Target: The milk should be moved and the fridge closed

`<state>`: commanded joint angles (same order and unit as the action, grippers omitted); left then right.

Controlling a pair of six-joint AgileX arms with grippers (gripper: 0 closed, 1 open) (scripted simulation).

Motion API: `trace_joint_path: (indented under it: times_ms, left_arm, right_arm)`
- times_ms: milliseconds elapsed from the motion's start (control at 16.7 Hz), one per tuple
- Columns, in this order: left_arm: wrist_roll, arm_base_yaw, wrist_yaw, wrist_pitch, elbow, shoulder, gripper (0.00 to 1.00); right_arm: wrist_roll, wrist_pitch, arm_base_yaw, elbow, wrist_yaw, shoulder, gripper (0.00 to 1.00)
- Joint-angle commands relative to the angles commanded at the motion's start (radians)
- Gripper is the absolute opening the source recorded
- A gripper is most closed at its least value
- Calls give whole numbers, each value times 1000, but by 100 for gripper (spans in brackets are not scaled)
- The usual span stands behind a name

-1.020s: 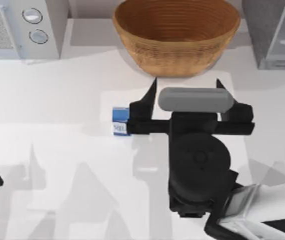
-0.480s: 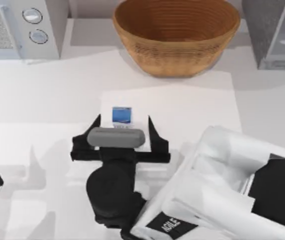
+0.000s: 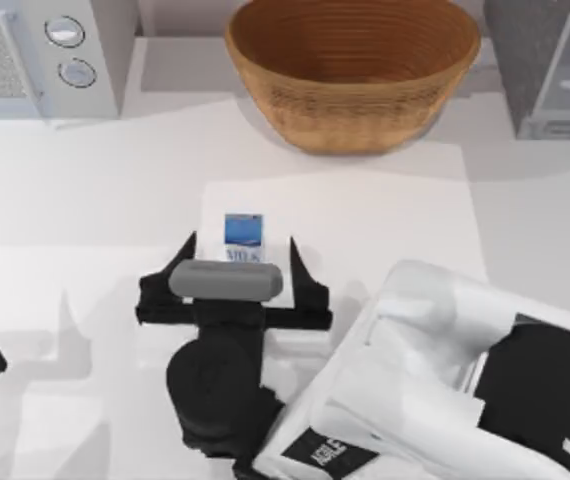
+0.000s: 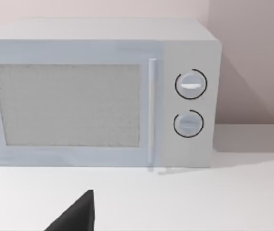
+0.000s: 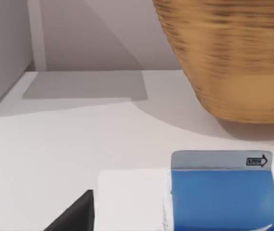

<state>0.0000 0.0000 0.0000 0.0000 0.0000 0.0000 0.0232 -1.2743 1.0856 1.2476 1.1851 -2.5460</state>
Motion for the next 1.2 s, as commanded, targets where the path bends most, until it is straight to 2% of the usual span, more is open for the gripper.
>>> trace_joint_path:
  times_ms: [300, 540, 1200]
  left_arm:
    - [0, 0, 0, 0, 0, 0, 100]
    - [0, 0, 0, 0, 0, 0, 100]
    - [0, 0, 0, 0, 0, 0, 100]
  right_arm:
    - [-4, 41, -65, 79, -68, -31, 100]
    - [-5, 47, -74, 90, -77, -35, 100]
    - [-5, 47, -74, 90, -77, -35, 17]
